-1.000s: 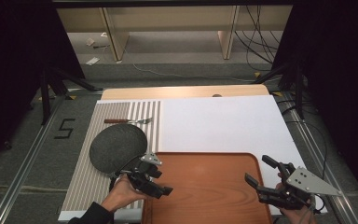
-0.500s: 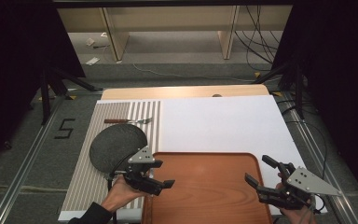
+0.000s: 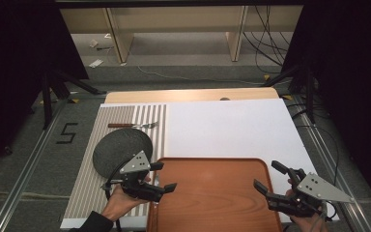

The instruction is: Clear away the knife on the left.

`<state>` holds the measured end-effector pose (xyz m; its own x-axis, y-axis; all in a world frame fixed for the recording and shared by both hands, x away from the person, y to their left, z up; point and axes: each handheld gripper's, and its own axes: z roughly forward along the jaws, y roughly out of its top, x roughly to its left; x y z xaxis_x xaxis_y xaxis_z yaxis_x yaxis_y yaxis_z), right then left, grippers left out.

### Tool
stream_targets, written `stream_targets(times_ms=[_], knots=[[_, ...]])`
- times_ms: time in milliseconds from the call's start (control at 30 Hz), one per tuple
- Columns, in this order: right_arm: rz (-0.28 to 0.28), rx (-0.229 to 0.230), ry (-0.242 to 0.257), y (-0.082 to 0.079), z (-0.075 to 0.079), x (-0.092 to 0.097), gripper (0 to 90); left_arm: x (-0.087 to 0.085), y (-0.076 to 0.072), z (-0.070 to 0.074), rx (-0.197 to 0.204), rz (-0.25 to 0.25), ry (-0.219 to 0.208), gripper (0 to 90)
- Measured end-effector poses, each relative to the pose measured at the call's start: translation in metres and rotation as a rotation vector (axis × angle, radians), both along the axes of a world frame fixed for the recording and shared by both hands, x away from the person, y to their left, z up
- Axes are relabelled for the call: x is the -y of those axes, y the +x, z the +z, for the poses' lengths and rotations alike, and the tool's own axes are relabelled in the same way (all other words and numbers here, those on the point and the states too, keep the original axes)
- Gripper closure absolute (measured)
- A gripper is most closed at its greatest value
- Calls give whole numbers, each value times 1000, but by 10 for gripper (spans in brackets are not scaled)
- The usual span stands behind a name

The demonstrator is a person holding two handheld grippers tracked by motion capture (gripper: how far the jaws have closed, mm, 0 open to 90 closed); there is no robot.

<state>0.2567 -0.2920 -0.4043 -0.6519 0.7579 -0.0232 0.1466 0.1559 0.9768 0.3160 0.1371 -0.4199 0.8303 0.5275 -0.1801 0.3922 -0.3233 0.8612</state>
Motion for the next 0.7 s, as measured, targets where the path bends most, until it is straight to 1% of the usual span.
stream_targets(times_ms=[100,167,333,367,467,533,700], knots=[[0,1,0,0,0,0,201,-5,-2,0,20,10,-11,162],[1,0,0,0,0,0,201,-6,-3,-1,21,14,-13,163],[1,0,0,0,0,0,201,-12,-5,-2,40,25,-17,163],[2,1,-1,0,0,0,201,-14,-6,-2,48,30,-16,163],[2,1,0,0,0,0,201,-16,-7,-2,52,30,-19,163],[2,1,0,0,0,0,201,-17,-8,-3,58,37,-15,163],[4,4,3,0,0,0,202,-21,-9,-3,68,51,-24,164]])
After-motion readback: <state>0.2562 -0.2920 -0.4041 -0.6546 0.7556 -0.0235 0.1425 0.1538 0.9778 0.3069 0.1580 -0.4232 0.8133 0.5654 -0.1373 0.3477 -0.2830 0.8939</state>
